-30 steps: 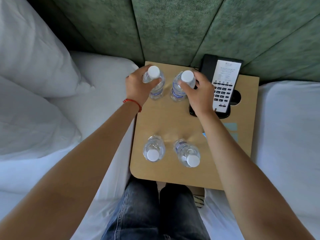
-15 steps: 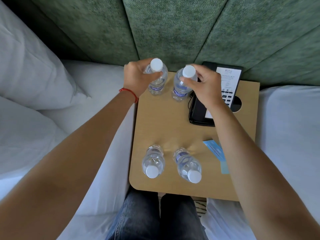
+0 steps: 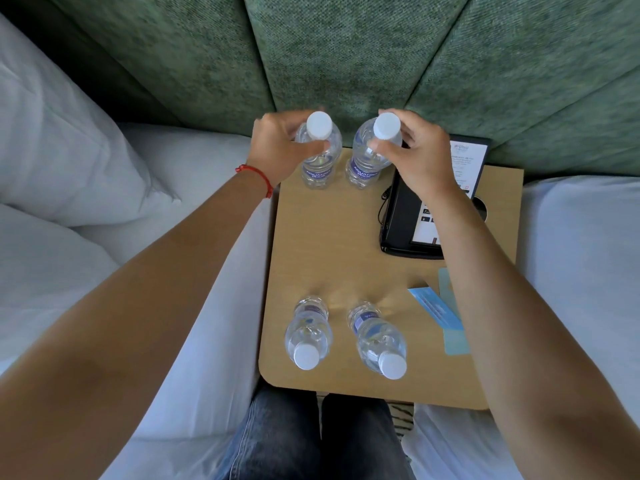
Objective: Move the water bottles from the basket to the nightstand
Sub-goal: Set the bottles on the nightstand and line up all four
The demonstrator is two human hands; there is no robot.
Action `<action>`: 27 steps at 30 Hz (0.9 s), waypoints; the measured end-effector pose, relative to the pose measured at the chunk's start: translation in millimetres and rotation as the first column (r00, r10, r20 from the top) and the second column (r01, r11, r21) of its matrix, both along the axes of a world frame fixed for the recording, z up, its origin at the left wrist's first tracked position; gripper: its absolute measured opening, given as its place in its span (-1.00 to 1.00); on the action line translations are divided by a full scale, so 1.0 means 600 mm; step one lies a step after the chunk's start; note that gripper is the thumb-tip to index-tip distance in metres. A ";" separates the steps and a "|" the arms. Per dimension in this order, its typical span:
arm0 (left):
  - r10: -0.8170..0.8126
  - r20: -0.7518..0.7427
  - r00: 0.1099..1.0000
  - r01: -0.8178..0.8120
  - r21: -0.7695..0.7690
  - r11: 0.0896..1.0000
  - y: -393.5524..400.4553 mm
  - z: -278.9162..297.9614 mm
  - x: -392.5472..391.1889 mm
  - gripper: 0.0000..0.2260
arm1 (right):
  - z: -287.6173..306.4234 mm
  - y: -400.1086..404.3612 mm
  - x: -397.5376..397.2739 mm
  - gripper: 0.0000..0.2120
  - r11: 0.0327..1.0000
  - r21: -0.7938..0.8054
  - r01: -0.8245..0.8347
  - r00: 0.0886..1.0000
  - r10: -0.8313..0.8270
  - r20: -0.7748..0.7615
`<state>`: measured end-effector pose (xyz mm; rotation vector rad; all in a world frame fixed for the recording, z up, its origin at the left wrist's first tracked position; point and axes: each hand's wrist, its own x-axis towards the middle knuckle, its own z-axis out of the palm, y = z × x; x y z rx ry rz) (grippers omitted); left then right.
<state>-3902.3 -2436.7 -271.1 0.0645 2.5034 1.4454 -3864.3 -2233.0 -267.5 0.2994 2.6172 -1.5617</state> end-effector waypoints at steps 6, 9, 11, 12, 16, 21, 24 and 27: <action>0.047 0.040 0.998 -0.049 0.055 0.997 0.003 -0.001 0.007 -0.53 | -0.011 -0.002 0.001 -0.50 0.999 0.002 0.038 0.999 -0.038 0.029; 0.053 0.048 0.997 -0.056 0.060 0.997 0.003 -0.005 0.016 -0.49 | -0.014 -0.002 0.006 -0.46 0.999 -0.003 0.042 0.998 -0.042 0.053; 0.061 0.078 0.995 -0.066 0.063 0.996 0.004 -0.008 0.017 -0.45 | -0.016 -0.002 0.007 -0.43 0.999 -0.010 0.047 0.996 -0.046 0.072; 0.068 0.092 0.993 -0.074 0.066 0.995 0.005 -0.009 0.016 -0.45 | -0.017 -0.003 0.007 -0.43 0.999 -0.011 0.052 0.996 -0.051 0.075; 0.074 0.126 0.989 -0.087 0.101 0.991 0.009 -0.010 0.010 -0.45 | -0.017 -0.003 0.005 -0.45 0.998 -0.009 0.061 0.995 -0.061 0.075; 0.049 0.157 0.986 -0.074 0.161 0.984 0.018 -0.013 0.008 -0.45 | -0.020 0.000 0.009 -0.45 0.999 -0.021 0.046 0.995 -0.044 0.088; 0.038 0.171 0.985 -0.065 0.157 0.985 0.018 -0.014 0.004 -0.46 | -0.020 0.000 0.011 -0.44 0.999 -0.019 0.051 0.995 -0.049 0.088; 0.040 0.177 0.983 -0.067 0.149 0.987 0.017 -0.014 0.002 -0.46 | -0.019 -0.001 0.012 -0.44 0.999 -0.025 0.044 0.995 -0.042 0.088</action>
